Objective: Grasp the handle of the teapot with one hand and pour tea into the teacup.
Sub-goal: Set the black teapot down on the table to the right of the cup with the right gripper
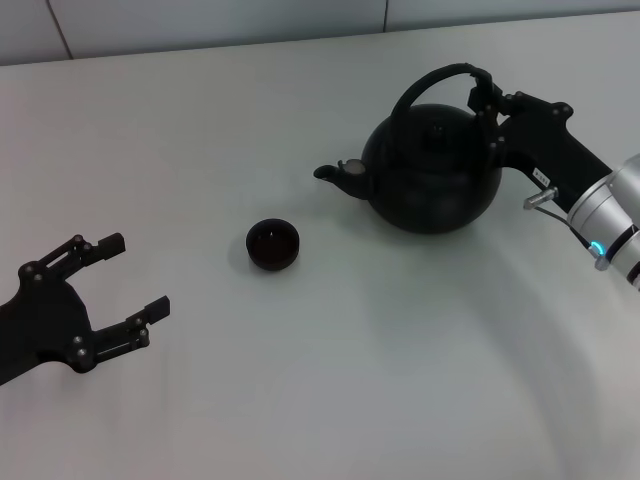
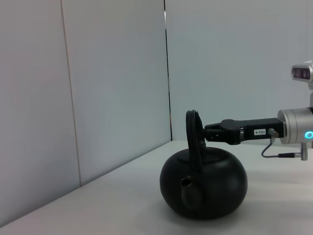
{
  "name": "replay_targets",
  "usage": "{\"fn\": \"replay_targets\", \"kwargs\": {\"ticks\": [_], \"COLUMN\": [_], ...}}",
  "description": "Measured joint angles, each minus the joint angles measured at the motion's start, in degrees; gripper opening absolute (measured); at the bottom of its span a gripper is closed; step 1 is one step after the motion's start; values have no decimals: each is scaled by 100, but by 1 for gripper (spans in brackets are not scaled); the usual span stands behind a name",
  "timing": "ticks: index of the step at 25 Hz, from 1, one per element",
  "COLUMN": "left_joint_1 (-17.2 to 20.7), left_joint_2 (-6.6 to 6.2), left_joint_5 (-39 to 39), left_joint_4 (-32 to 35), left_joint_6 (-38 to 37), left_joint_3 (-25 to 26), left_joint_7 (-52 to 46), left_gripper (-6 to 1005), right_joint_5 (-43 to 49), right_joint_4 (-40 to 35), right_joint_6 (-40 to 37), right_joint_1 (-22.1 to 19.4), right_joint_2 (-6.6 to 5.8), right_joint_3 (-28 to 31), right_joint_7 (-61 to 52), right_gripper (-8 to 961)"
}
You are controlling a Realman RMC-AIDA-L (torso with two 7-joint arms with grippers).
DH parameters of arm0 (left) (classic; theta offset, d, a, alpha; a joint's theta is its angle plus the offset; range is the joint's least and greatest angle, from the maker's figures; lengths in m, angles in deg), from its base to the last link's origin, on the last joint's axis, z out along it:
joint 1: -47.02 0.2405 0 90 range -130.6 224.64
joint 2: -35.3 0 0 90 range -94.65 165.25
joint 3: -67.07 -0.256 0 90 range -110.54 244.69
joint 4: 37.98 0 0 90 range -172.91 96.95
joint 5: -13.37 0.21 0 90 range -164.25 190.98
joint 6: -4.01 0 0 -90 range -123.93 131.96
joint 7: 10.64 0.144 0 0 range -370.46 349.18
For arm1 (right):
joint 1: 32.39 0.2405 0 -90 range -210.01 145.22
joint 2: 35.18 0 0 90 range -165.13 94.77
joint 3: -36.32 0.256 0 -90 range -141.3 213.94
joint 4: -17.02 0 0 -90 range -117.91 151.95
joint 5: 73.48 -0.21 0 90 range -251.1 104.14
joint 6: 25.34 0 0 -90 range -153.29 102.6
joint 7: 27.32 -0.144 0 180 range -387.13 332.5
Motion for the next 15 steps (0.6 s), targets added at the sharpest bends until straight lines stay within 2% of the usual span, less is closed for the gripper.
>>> {"fn": "replay_targets", "kwargs": {"ticks": [12,15], "left_joint_1": [8,9], "left_joint_2": [0,0], "left_joint_5": [-53,-56], "left_joint_4": [1,0], "left_joint_6": [0,0], "left_joint_3": [0,0], "left_joint_7": [0,0], "left_gripper": [864,864], "right_joint_5": [-1,0], "right_joint_4": [0,1], "right_joint_6": [-7,-9], "right_joint_1": [-47,-57], "right_joint_2": [0,0], "right_joint_3": [85,85], "right_joint_7": [-37,-10], "right_gripper": [91,147]}}
